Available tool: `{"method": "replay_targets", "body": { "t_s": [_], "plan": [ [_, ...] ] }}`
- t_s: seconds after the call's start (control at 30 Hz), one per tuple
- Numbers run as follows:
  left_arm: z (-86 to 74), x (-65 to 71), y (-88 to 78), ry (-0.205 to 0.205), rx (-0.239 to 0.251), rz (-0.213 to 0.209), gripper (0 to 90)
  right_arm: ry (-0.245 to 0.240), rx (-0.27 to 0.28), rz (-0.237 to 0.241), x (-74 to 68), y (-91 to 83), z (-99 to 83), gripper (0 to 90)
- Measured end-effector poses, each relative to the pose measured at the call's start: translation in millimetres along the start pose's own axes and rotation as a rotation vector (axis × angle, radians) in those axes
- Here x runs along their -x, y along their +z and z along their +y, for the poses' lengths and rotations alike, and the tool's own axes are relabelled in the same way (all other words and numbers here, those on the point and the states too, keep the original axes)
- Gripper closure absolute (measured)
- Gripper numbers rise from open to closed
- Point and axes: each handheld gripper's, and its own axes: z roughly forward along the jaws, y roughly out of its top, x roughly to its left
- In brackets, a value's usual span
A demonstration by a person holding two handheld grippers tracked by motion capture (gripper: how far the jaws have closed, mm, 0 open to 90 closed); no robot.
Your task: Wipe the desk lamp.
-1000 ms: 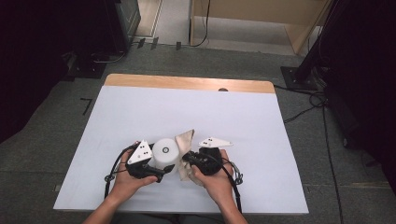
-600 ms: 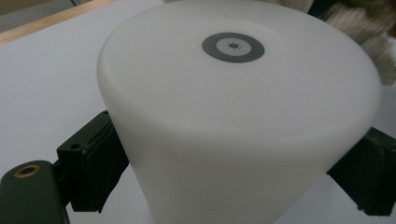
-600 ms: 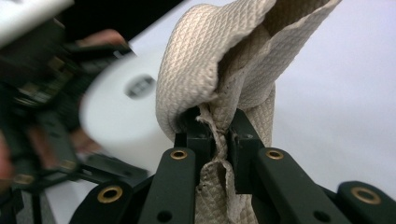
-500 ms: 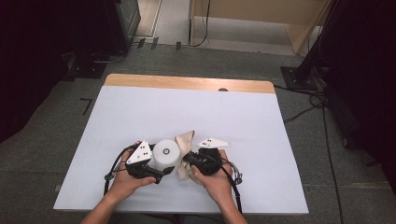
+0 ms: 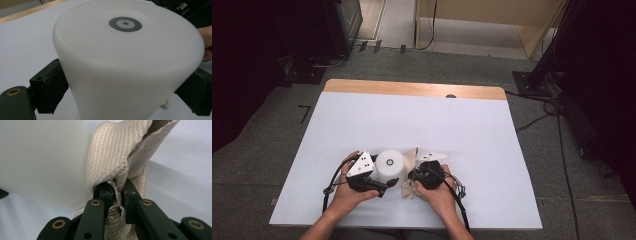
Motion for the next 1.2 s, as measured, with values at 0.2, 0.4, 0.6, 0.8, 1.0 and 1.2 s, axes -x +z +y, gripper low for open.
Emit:
{"method": "replay_targets", "body": {
  "t_s": [0.2,0.4,0.6,0.8,1.0,1.2],
  "plan": [
    [0.4,18.3,-1.1,-0.066,0.031,0.124,4.0,0.004,0.003,0.002,0.5,0.4,-0.5,82.0],
    [5.3,31.8,4.6,-0.11,0.026,0.232,4.6,-0.002,0.01,-0.011,-1.2,1.1,-1.4,82.0],
    [5.5,27.1,4.4,-0.081,0.016,0.215,8.3,-0.002,0.01,-0.017,-2.6,1.1,-1.4,82.0],
    [3.9,9.5,1.2,-0.032,0.028,0.108,8.6,-0.026,0.028,-0.025,-8.1,-3.1,1.4,82.0],
    [2.4,-9.0,-2.8,0.003,0.031,0.005,8.7,-0.059,0.116,0.012,-16.8,-29.2,16.3,81.9],
    [1.6,-9.8,-1.7,0.042,0.035,-0.015,8.7,-0.106,0.23,0.026,-34.2,-65.4,32.3,81.9]
  ]
}}
